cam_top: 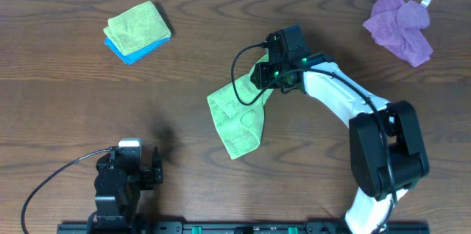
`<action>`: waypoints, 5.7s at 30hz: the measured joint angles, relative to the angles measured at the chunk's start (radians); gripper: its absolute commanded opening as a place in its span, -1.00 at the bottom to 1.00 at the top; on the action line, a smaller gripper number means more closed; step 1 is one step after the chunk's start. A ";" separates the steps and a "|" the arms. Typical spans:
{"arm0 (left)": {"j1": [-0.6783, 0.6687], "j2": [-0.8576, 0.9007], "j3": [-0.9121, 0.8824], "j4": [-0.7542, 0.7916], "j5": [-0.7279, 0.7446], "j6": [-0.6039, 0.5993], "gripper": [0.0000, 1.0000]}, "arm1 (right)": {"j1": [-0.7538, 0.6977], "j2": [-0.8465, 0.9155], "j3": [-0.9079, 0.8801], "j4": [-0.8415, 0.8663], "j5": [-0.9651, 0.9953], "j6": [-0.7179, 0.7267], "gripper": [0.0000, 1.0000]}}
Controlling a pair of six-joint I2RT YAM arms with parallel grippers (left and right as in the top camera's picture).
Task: Fold the cloth
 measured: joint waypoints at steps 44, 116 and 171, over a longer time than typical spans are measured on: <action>0.000 0.000 0.000 0.000 0.000 0.000 0.91 | 0.000 0.000 0.060 -0.087 -0.136 -0.295 -0.03; 0.000 0.000 0.000 0.119 0.186 -0.294 0.91 | -0.056 -0.269 0.068 -0.505 -0.014 -0.266 -0.97; -0.216 1.381 0.586 0.285 0.771 -0.885 0.89 | -0.286 -0.417 -0.256 -0.434 0.095 -0.155 -0.98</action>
